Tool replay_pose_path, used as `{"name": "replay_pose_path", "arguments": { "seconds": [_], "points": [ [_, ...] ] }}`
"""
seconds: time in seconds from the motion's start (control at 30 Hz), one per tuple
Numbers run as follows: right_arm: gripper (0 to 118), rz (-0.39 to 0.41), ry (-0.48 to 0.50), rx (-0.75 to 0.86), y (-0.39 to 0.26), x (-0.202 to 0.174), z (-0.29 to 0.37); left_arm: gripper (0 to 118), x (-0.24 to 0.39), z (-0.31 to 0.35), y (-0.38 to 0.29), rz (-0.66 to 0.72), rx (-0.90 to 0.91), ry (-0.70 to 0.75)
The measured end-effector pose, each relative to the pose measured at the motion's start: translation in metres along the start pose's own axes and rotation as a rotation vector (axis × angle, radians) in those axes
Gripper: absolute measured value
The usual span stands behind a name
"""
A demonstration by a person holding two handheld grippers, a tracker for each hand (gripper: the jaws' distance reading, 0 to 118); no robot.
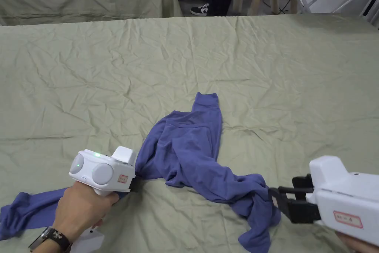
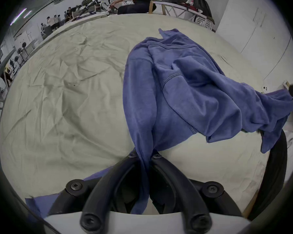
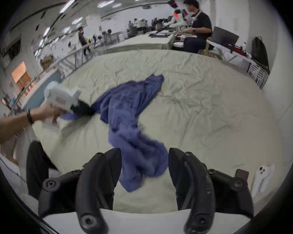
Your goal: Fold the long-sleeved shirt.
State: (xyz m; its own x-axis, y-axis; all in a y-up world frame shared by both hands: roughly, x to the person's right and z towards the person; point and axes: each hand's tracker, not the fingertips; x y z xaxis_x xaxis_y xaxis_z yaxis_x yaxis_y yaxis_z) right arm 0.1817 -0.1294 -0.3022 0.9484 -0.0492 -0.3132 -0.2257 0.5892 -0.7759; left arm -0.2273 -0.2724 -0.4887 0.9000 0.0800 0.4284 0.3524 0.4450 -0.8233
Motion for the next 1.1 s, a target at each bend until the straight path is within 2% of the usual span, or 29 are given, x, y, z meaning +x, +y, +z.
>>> {"name": "replay_pose_path", "arguments": {
  "seconds": [0.1, 0.2, 0.3, 0.37, 0.4, 0.43, 0.47, 0.57, 0.73, 0.9, 1.0, 1.1],
  "points": [
    [63, -0.003, 0.041, -0.062, -0.035, -0.011, -0.013, 8, 0.001, 0.0, 0.0, 0.009, 0.0, 0.001],
    [63, -0.086, 0.075, -0.115, -0.064, -0.021, -0.043, 8, 0.004, 0.001, 0.001, -0.004, -0.001, 0.013],
    [62, -0.109, 0.092, -0.129, -0.075, -0.031, -0.078, 8, 0.007, 0.003, 0.0, -0.007, -0.002, 0.018],
    [47, -0.128, 0.067, -0.15, -0.076, -0.034, -0.102, 8, 0.008, 0.004, 0.0, -0.007, -0.002, 0.019],
    [37, -0.132, 0.04, -0.159, -0.075, -0.035, -0.11, 8, 0.011, 0.007, 0.0, -0.007, -0.001, 0.021],
    [19, -0.125, 0.009, -0.16, -0.075, -0.036, -0.114, 8, 0.012, 0.008, -0.001, -0.007, 0.001, 0.022],
    [10, -0.121, -0.009, -0.142, -0.074, -0.037, -0.116, 8, 0.013, 0.009, -0.002, -0.008, 0.003, 0.026],
    [10, -0.199, -0.012, -0.05, -0.068, -0.034, -0.102, 8, 0.02, 0.015, -0.005, -0.017, 0.028, 0.044],
    [9, -0.057, -0.1, 0.098, -0.035, -0.034, -0.039, 8, 0.012, 0.057, -0.004, 0.052, 0.183, 0.035],
    [9, -0.008, -0.181, 0.276, 0.013, -0.021, 0.03, 7, 0.016, 0.142, 0.012, 0.02, 0.355, 0.063],
    [9, -0.027, -0.181, 0.369, 0.042, -0.01, 0.065, 7, 0.017, 0.197, 0.026, 0.036, 0.452, 0.076],
    [9, -0.012, -0.195, 0.457, 0.073, -0.005, 0.101, 7, 0.014, 0.254, 0.039, 0.034, 0.553, 0.103]
  ]
}}
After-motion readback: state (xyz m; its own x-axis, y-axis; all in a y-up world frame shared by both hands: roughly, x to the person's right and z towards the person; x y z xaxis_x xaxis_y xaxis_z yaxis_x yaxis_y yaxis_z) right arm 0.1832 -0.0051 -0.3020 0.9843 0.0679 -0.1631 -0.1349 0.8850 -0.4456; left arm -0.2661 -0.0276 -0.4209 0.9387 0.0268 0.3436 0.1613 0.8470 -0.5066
